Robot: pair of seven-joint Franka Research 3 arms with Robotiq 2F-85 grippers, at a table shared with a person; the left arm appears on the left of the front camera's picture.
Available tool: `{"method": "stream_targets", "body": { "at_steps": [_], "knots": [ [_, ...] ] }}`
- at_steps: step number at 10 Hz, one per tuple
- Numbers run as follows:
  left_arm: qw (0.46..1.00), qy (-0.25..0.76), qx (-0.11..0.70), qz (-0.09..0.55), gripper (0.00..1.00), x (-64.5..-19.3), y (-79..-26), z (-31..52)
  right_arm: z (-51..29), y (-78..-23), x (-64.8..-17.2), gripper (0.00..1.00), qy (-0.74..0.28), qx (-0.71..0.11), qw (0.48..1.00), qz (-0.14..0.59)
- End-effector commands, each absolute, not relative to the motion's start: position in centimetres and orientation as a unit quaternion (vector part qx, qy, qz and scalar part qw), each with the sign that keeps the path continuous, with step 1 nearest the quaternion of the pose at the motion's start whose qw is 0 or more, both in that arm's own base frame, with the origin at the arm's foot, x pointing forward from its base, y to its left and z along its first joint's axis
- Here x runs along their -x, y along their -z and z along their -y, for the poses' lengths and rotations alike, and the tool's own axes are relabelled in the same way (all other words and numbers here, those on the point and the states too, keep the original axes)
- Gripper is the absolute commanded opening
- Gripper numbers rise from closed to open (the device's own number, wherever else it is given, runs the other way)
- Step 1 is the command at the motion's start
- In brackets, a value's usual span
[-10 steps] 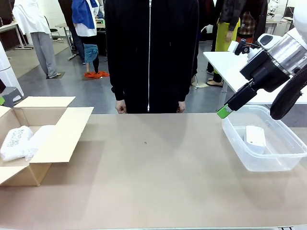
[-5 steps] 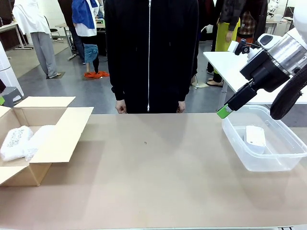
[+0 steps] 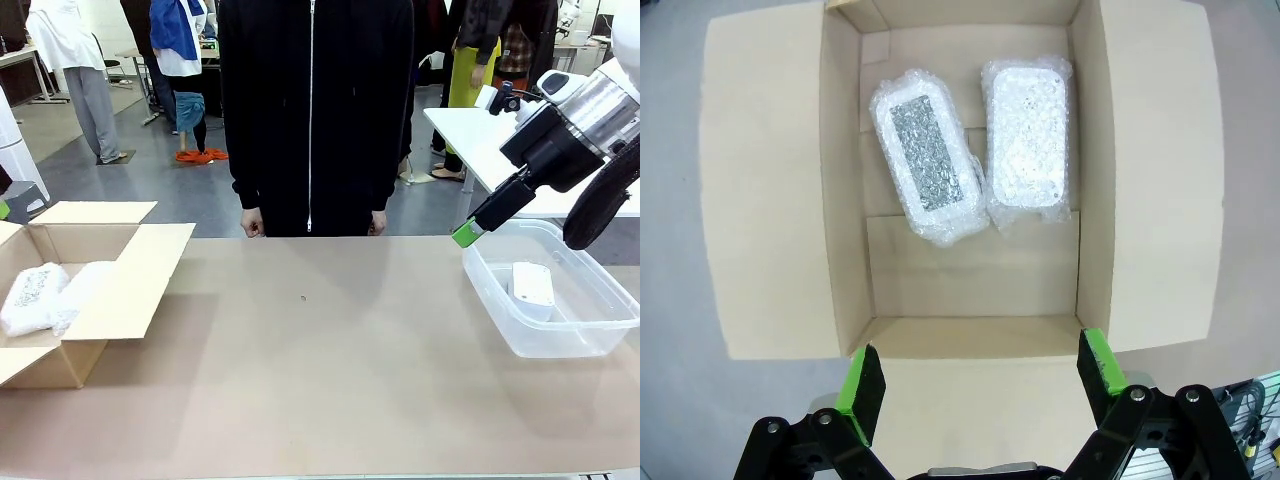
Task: Separate and place wrapped and unwrapped clocks.
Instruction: If the picked Digital clock is wrapped, place it in the Package Box ; if not, place it in the Organizing box.
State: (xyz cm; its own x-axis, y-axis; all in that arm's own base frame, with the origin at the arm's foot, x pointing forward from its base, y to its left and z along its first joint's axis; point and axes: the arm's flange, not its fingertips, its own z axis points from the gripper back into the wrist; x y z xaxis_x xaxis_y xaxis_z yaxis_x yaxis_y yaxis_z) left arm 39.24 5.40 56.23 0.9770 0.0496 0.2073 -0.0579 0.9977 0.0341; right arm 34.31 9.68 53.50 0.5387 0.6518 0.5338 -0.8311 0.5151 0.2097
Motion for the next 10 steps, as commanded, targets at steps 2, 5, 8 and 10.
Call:
{"method": "stream_targets", "body": {
  "at_steps": [2, 5, 8, 10],
  "knots": [
    [0.994, -0.027, -0.020, 0.104, 1.00, -39.2, -56.2, -5.4, -9.8, -53.6, -34.4, 1.00, -0.439, -0.227, 0.847, 0.195],
    [0.994, 0.010, 0.016, 0.104, 1.00, -39.5, -56.0, -4.6, -9.8, -53.6, -34.4, 1.00, -0.439, -0.227, 0.847, 0.195],
    [0.994, 0.010, 0.016, 0.104, 1.00, -39.5, -56.0, -4.6, -9.8, -53.6, -34.4, 1.00, -0.439, -0.227, 0.847, 0.195],
    [0.994, 0.010, 0.016, 0.104, 1.00, -39.5, -56.0, -4.6, -9.8, -53.6, -34.4, 1.00, -0.439, -0.227, 0.847, 0.195]
  ]
}}
